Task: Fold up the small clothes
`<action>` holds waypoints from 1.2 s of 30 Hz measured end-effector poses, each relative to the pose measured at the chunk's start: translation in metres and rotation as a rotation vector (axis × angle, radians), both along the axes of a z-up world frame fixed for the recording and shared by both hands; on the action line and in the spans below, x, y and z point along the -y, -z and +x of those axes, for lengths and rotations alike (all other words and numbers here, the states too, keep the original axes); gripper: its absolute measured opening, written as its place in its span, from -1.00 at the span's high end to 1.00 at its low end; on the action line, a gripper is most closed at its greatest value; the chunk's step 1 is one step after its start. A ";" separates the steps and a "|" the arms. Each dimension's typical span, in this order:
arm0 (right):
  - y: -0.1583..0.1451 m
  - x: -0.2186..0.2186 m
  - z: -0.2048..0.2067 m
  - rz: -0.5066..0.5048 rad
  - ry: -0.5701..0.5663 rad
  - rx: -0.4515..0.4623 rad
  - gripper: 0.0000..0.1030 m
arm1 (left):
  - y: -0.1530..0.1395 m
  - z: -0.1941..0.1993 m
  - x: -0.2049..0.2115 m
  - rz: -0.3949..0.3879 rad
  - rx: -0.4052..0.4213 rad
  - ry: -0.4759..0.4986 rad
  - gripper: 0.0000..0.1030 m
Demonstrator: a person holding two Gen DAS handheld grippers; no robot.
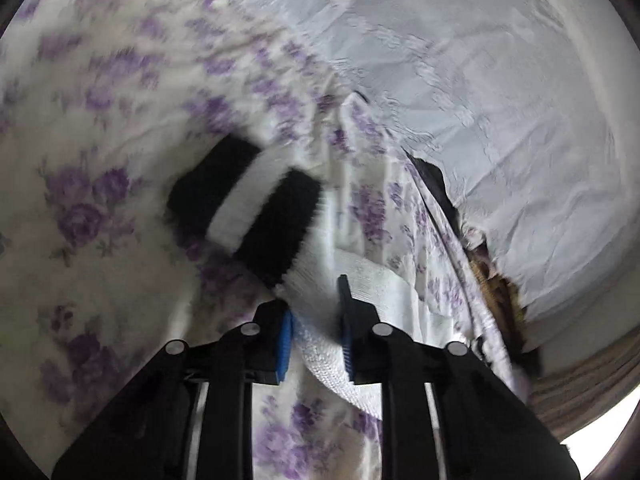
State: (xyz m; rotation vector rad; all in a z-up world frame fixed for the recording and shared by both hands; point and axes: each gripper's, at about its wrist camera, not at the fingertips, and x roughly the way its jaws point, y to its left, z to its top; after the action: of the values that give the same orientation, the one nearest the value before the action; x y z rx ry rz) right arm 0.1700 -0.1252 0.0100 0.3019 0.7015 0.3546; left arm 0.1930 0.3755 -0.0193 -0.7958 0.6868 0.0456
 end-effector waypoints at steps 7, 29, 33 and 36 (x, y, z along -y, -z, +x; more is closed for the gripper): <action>0.001 0.040 0.013 0.105 0.045 -0.069 -0.02 | -0.043 -0.006 0.075 0.248 0.046 0.126 0.67; -0.001 0.107 0.020 0.323 0.070 -0.101 -0.04 | -0.066 0.001 0.273 0.444 0.115 0.411 0.92; -0.004 0.111 0.020 0.338 0.075 -0.098 -0.04 | -0.063 0.000 0.318 0.482 0.131 0.499 0.97; -0.003 0.110 0.019 0.342 0.063 -0.103 -0.05 | -0.058 -0.004 0.338 0.495 0.129 0.538 0.96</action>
State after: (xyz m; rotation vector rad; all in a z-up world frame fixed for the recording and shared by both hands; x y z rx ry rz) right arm 0.1886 -0.2348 0.0130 0.6692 0.7296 0.4016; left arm 0.1890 0.0380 0.0391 -0.1229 0.7092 -0.3107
